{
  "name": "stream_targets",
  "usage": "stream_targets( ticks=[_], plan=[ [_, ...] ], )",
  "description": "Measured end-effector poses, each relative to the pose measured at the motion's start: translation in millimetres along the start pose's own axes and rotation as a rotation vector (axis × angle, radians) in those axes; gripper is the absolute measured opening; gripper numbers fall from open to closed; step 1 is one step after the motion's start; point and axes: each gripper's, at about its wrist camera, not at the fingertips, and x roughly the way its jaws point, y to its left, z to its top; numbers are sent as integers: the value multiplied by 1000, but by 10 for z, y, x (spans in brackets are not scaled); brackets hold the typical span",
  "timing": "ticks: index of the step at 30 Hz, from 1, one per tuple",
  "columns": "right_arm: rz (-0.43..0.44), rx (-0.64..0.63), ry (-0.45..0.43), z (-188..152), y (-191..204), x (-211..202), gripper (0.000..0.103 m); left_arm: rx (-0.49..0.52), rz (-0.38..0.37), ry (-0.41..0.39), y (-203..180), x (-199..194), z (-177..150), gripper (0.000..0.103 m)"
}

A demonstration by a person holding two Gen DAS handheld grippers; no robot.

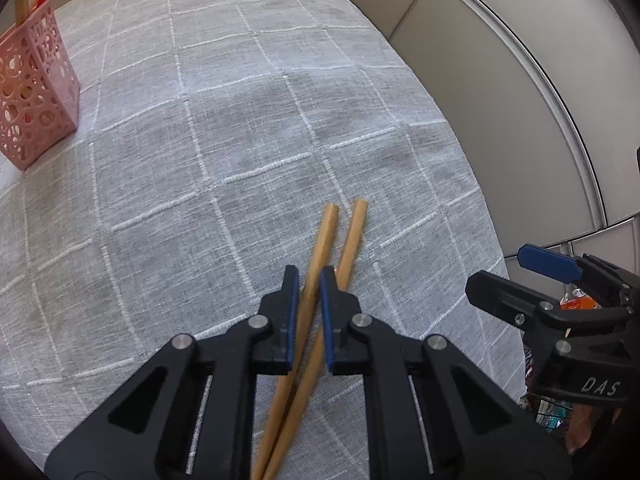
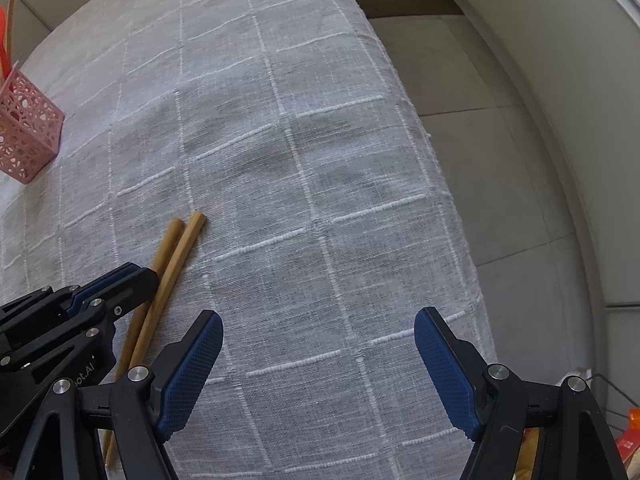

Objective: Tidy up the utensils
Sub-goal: 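Grasp the last two chopsticks, one with the left gripper while the right grasps the other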

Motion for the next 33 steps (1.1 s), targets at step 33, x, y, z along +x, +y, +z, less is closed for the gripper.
stream_targets(
  ticks=[33],
  plan=[
    [64, 16, 72, 159, 838, 480, 66, -94, 82, -83, 920, -819, -274, 8]
  ],
)
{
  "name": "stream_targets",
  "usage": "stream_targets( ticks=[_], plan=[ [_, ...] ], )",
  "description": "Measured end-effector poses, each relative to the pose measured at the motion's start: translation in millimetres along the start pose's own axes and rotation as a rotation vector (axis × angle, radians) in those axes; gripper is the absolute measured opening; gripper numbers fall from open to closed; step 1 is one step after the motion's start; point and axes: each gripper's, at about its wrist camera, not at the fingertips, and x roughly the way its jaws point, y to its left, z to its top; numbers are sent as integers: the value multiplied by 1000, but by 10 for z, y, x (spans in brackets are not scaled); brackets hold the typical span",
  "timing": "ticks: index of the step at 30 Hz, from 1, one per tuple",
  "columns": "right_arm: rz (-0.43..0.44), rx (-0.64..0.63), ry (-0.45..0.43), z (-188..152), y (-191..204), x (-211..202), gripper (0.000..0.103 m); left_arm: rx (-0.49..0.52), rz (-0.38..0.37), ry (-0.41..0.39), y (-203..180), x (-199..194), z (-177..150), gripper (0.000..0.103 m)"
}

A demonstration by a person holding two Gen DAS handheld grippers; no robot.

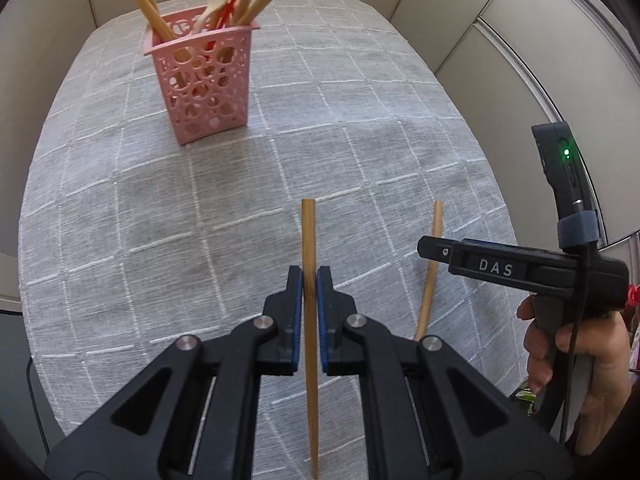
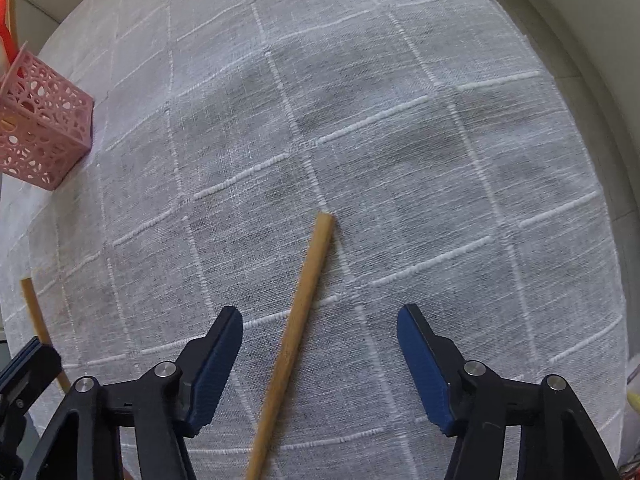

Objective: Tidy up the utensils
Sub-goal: 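Grasp the last two chopsticks, one with the left gripper while the right grasps the other, then carry both chopsticks over the pink holder and open both grippers to drop them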

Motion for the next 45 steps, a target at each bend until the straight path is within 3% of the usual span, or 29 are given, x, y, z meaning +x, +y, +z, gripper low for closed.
stream_targets(
  ticks=[6, 8, 10, 15, 19, 24, 38, 45],
  plan=[
    [-126, -95, -43, -46, 326, 42, 45, -21, 11, -8, 174, -65, -51, 8],
    [-119, -113, -50, -63, 399, 47, 37, -31, 11, -13, 228, -108, -66, 8],
    [-107, -123, -49, -83, 468, 50, 19, -36, 21, -21, 239, -122, -78, 8],
    [-88, -125, -57, -112, 544, 56, 9, -39, 37, -26, 289, -141, -111, 8],
    [-35, -106, -75, -146, 566, -21, 8, -50, 36, -44, 311, -199, -126, 8],
    [25, -113, -158, -210, 636, -305, 8, -42, 51, -116, 314, -431, -139, 8],
    [75, -205, -524, -446, 671, -1482, 8, -2, 93, -363, 308, -1195, -169, 8],
    [144, -241, -712, -590, 727, -2048, 8, -13, 108, -496, 335, -1589, -157, 8]
  ],
)
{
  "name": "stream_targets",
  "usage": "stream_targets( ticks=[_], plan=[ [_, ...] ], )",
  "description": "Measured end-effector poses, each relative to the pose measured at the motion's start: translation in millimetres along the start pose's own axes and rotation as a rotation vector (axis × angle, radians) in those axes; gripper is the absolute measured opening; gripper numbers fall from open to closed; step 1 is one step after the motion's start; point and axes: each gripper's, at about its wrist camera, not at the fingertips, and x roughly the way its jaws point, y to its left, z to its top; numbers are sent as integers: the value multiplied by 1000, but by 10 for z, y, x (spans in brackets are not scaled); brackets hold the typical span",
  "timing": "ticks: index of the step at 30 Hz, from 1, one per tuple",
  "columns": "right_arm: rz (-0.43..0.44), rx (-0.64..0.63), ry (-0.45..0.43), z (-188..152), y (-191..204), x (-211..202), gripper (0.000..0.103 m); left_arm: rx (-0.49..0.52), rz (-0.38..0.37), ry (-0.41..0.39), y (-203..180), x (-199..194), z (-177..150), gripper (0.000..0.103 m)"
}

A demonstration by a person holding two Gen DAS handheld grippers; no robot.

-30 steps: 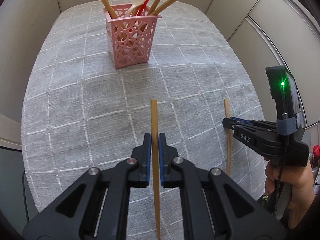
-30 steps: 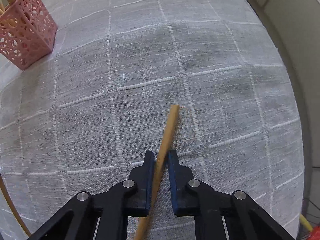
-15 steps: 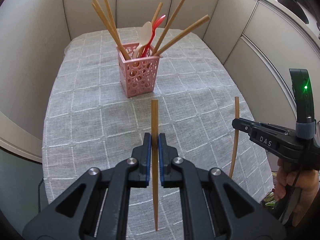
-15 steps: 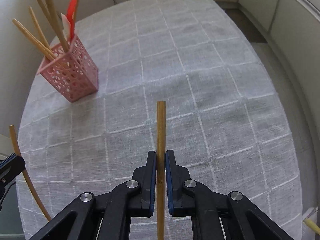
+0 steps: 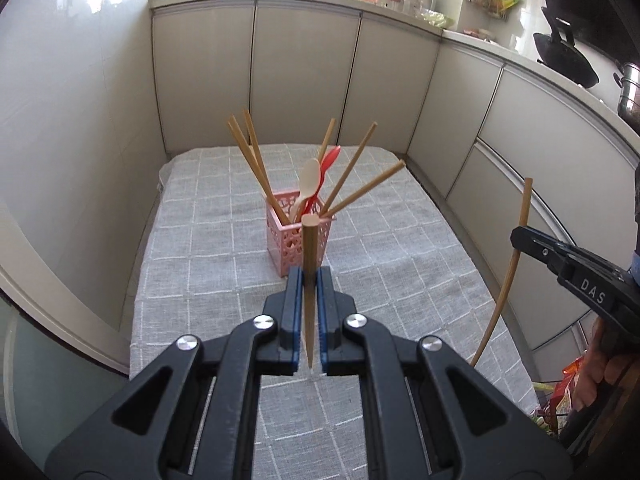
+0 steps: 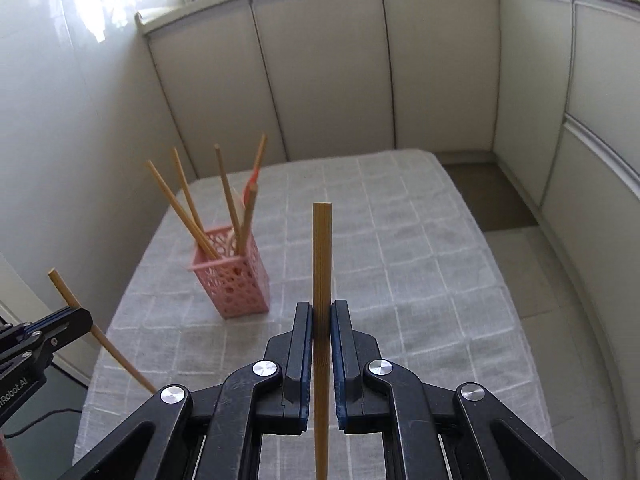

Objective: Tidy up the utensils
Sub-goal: 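Carry both chopsticks over the pink holder and open both grippers to drop them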

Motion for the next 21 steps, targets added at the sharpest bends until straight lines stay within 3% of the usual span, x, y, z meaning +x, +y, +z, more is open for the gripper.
stream_targets(
  ticks=[12, 21],
  plan=[
    [85, -1, -250, 489, 220, -283, 8, -12, 74, -238, 30, -317, 520, 8],
    [139, 11, -319, 811, 379, -43, 8, -2, 87, -317, -66, 71, 873, 8]
  ],
)
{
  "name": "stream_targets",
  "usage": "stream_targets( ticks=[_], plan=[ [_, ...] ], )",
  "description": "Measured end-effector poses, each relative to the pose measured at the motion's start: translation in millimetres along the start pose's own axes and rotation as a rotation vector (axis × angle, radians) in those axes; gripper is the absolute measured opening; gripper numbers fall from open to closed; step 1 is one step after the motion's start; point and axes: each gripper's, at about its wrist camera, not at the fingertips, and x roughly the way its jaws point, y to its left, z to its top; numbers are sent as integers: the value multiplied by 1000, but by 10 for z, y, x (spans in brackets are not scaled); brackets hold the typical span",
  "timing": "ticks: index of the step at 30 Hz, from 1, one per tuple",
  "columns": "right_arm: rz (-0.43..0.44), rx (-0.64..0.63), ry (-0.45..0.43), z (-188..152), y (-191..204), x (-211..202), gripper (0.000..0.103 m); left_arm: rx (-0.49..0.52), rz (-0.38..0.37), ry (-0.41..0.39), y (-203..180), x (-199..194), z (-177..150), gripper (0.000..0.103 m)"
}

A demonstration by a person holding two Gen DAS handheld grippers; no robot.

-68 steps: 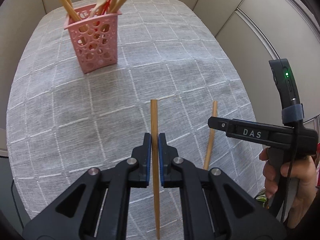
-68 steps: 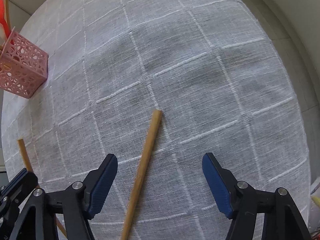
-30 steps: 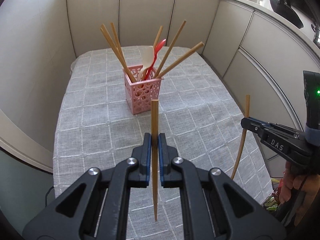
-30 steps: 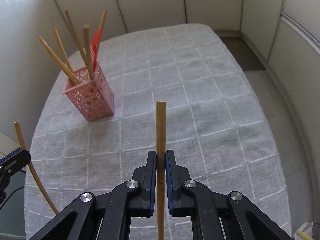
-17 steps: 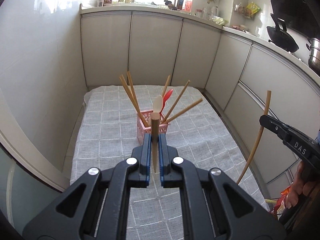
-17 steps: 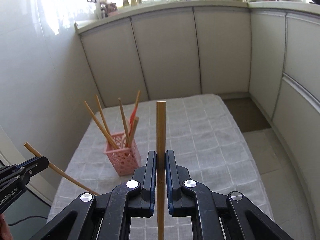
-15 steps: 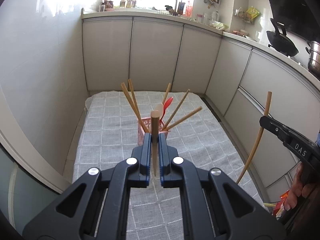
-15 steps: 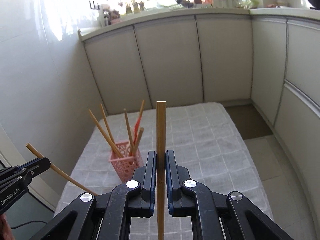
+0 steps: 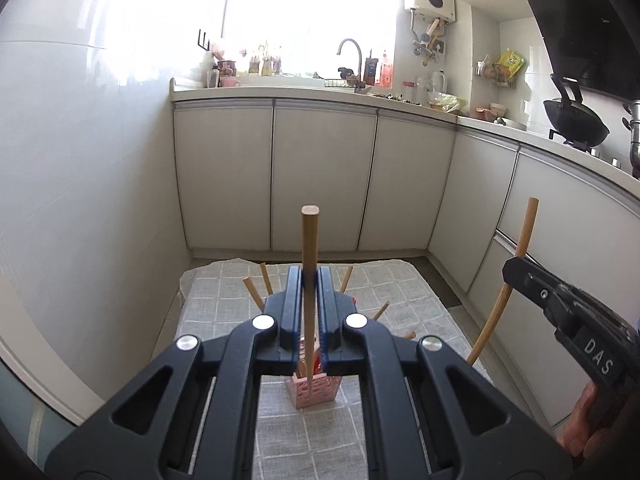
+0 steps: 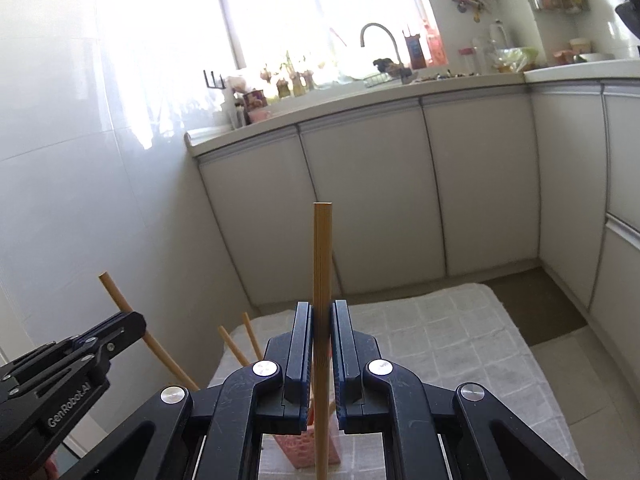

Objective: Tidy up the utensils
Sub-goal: 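Carry both chopsticks over the pink holder and open both grippers to drop them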

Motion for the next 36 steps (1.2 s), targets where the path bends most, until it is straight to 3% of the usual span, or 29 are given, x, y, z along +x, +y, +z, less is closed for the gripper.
stream_targets(
  ticks=[7, 13, 26, 36],
  plan=[
    [40, -31, -35, 24, 33, 279, 8, -50, 29, -12, 84, 388, -43, 8],
    [64, -34, -76, 96, 99, 413, 8, -126, 14, -26, 206, 501, -1, 8],
    [82, -61, -116, 89, 272, 655, 8, -156, 6, -39, 251, 660, 5, 8],
    [60, -100, -111, -71, 379, 1036, 8, -155, -37, 173, 323, 1010, -188, 11]
  ],
)
